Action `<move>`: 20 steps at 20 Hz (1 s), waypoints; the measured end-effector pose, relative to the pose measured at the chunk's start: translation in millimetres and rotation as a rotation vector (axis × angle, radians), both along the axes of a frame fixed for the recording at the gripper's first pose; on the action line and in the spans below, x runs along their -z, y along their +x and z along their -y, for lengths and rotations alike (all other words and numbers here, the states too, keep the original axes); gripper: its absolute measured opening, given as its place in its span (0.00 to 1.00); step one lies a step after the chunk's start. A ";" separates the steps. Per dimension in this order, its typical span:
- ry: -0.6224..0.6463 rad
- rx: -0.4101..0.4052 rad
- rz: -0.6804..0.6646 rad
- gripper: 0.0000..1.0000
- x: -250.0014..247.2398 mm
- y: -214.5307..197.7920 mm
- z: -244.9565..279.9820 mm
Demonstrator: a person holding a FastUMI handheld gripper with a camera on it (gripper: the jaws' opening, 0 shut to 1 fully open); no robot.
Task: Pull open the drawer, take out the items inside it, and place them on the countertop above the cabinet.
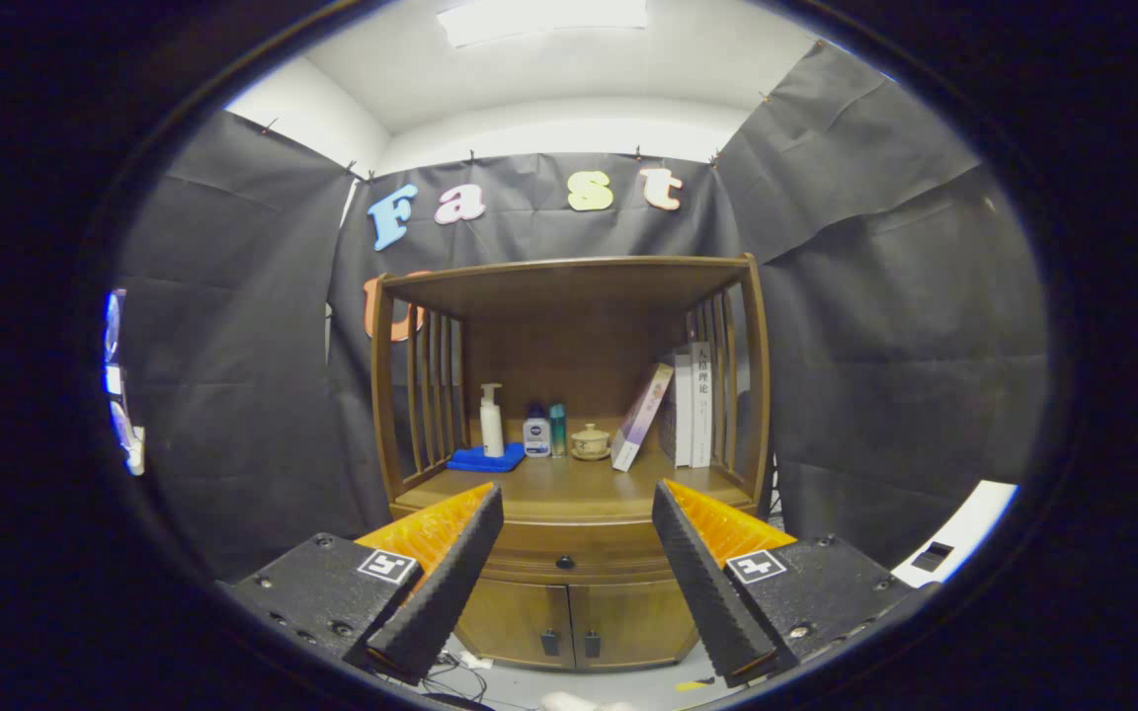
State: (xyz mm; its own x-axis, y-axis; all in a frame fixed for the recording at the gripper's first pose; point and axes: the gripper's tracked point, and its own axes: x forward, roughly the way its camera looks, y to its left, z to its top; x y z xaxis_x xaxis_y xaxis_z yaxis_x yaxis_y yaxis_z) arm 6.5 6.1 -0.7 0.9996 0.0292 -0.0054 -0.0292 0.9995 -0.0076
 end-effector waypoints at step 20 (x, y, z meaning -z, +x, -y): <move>-0.002 -0.056 -0.063 0.98 129.6 133.4 -21.0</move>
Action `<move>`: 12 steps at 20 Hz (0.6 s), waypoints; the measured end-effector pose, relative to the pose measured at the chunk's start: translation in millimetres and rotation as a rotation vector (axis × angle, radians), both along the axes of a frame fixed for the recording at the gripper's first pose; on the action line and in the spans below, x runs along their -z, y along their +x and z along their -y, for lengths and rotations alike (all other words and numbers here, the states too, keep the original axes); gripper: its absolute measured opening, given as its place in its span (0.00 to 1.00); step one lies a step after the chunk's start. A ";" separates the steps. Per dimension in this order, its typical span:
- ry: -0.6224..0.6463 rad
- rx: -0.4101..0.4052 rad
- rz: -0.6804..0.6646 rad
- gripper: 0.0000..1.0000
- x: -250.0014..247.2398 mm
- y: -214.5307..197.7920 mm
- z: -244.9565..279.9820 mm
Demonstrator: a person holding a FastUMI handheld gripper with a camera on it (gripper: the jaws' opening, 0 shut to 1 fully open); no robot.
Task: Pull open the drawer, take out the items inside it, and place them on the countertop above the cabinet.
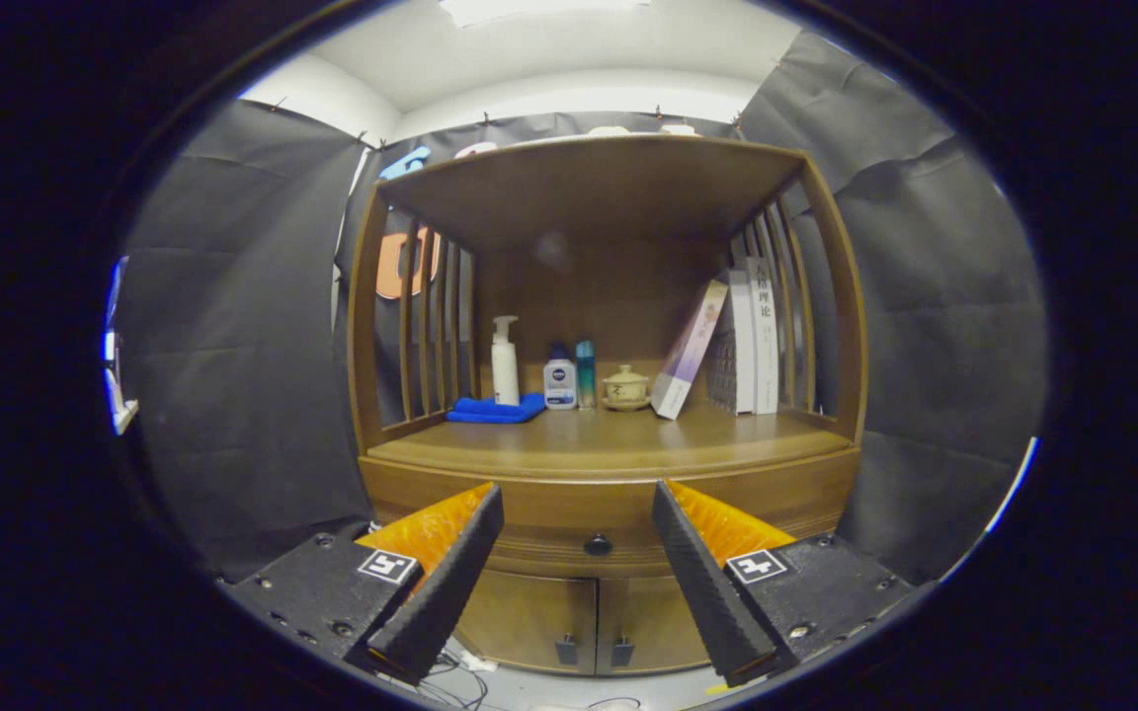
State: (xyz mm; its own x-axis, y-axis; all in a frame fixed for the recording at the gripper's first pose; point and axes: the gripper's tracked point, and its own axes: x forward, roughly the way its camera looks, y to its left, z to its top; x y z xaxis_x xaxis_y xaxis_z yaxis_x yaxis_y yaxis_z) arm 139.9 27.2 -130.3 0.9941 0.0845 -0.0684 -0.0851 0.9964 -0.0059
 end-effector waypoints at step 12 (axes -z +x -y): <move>0.017 0.049 -0.130 0.82 94.7 84.2 7.2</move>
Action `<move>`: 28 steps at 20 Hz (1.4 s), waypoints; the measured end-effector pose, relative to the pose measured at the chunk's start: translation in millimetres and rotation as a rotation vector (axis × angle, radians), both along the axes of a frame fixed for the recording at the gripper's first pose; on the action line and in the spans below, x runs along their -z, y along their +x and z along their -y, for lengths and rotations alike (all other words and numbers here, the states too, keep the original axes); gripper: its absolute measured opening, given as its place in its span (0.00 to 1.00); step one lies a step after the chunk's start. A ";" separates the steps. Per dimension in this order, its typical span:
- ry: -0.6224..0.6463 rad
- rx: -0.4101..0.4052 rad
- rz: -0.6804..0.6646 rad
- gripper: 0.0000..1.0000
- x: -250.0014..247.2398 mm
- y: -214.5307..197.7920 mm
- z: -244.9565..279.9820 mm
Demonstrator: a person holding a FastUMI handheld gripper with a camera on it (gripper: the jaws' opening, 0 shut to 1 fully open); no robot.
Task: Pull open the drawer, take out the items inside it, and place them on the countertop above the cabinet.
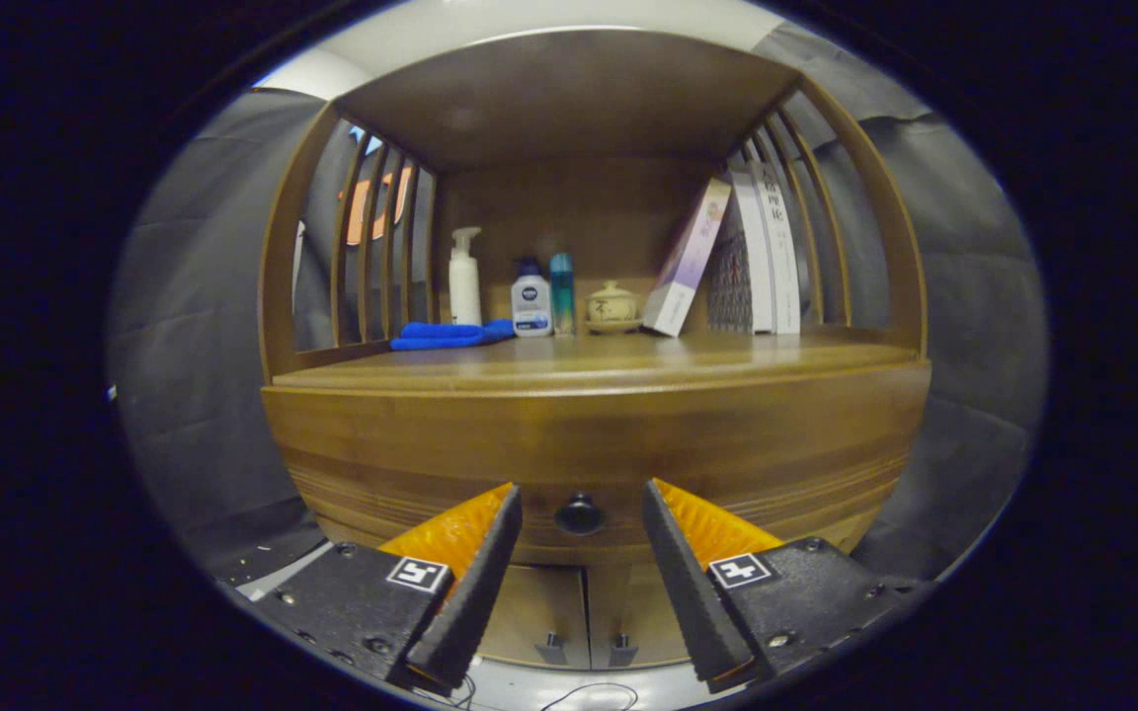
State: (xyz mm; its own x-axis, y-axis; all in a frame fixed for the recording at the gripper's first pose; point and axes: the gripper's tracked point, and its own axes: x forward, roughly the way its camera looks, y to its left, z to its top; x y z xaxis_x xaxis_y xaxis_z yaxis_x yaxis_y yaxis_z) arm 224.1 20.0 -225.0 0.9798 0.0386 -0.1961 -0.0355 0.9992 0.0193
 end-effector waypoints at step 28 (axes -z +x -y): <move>-0.046 0.049 -0.083 0.25 13.2 -57.6 1.7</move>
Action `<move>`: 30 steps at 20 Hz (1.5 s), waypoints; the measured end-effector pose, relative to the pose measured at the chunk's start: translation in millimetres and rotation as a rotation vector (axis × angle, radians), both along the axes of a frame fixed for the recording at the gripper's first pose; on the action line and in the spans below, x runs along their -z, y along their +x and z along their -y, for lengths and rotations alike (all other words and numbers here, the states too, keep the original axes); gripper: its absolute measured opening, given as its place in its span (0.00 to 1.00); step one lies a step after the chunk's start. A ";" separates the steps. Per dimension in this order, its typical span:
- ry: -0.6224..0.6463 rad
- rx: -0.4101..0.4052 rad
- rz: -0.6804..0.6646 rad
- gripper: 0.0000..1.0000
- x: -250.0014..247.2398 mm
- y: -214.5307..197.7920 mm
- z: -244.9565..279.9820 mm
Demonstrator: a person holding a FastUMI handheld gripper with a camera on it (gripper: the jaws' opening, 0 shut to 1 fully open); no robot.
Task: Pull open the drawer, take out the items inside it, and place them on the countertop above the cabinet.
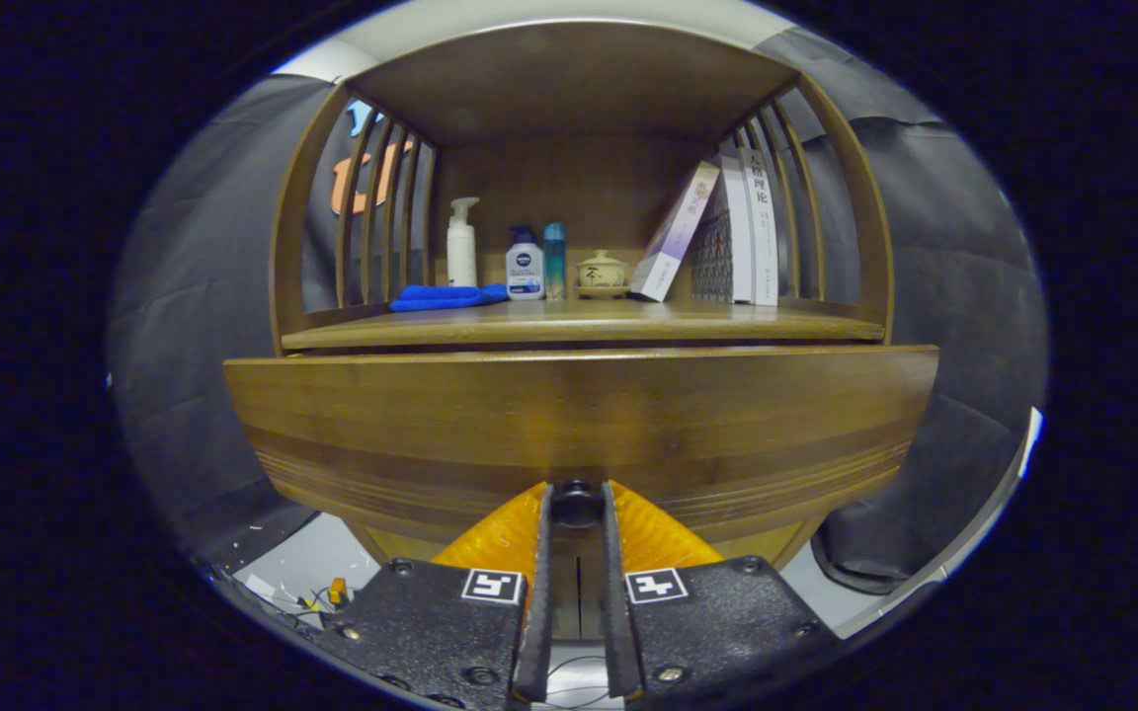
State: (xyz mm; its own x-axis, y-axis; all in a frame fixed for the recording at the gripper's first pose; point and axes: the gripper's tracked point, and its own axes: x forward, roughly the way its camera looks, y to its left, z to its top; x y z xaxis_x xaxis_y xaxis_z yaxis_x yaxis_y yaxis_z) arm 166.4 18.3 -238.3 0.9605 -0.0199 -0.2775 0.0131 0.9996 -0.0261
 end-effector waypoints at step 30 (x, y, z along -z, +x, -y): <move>-0.036 -0.058 -0.033 0.25 18.3 -122.1 -4.2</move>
